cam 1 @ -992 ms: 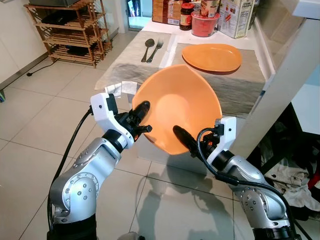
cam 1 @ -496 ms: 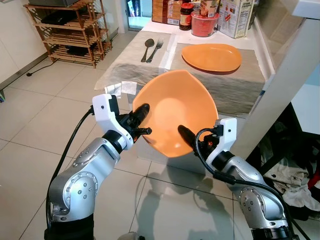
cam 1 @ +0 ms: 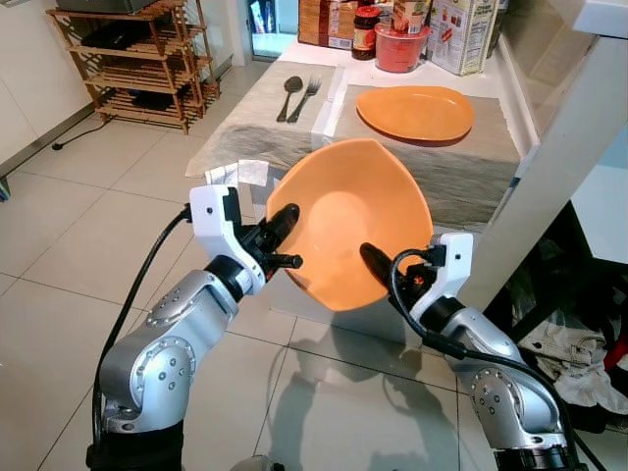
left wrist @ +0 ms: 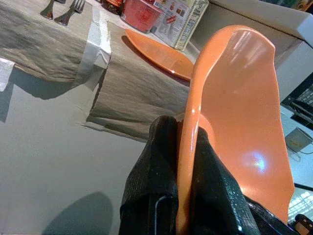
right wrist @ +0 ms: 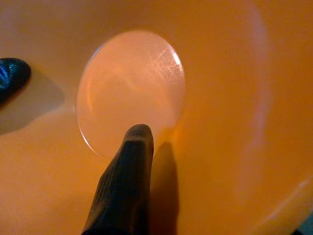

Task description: Setting the table

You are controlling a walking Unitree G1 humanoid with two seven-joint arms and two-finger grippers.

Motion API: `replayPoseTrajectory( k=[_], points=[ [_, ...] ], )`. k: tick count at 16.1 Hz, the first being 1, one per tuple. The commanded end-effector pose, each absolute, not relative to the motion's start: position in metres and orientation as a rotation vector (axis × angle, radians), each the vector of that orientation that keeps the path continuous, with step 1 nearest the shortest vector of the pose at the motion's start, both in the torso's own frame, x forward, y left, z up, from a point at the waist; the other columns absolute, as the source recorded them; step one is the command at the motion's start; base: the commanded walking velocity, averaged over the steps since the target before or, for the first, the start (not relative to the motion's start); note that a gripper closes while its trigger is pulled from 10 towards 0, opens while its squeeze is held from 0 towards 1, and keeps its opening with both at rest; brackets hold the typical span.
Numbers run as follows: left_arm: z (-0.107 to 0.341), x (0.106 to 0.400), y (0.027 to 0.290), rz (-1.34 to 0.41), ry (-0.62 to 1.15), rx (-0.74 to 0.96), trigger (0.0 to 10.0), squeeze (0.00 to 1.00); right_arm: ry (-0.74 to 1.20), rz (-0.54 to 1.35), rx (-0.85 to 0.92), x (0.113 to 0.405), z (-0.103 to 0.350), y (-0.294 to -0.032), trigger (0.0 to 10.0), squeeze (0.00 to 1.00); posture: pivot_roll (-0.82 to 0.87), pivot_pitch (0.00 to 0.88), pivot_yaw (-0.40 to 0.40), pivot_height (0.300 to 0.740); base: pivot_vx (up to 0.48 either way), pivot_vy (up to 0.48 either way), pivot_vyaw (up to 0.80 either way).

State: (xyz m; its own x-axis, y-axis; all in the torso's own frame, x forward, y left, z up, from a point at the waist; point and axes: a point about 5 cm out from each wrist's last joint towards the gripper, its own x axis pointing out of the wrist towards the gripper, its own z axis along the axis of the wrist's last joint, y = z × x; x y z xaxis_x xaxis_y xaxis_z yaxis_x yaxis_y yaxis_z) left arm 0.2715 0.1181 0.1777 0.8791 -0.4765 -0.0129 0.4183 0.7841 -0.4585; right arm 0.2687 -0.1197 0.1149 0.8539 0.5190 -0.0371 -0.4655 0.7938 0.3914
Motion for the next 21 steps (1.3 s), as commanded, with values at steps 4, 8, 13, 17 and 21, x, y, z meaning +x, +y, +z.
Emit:
replayPoseTrajectory(
  k=[4,8,13,17,21],
  points=[
    [0.1862,0.2755,0.1203,-0.479,0.088,-0.428,0.0,0.0,0.16,0.516,0.333,0.2669,0.1104,-0.1243,0.0,0.0,-0.04,0.0,0.027,0.74,0.0,0.0,0.0],
    [0.1842,0.2764,0.1203,-0.482,0.09,-0.401,3.9,0.0,0.159,0.516,0.332,0.2666,0.11,-0.1246,0.0,0.0,-0.04,0.0,0.026,0.74,0.0,0.0,0.0],
    [0.1833,0.278,0.1205,-0.476,0.089,-0.387,10.0,0.0,0.162,0.518,0.326,0.2663,0.1089,-0.1249,0.0,0.0,-0.04,0.0,0.026,0.74,0.0,0.0,0.0],
    [0.1829,0.2783,0.1196,-0.476,0.087,-0.367,10.0,0.0,0.167,0.52,0.324,0.2665,0.1076,-0.1241,0.0,0.0,-0.04,0.0,0.025,0.74,0.0,0.0,0.0],
    [0.1807,0.2783,0.119,-0.474,0.091,-0.362,10.0,1.0,0.168,0.523,0.318,0.2657,0.1067,-0.1233,0.0,0.0,-0.04,0.0,0.024,0.74,0.0,0.0,0.0]
  ],
)
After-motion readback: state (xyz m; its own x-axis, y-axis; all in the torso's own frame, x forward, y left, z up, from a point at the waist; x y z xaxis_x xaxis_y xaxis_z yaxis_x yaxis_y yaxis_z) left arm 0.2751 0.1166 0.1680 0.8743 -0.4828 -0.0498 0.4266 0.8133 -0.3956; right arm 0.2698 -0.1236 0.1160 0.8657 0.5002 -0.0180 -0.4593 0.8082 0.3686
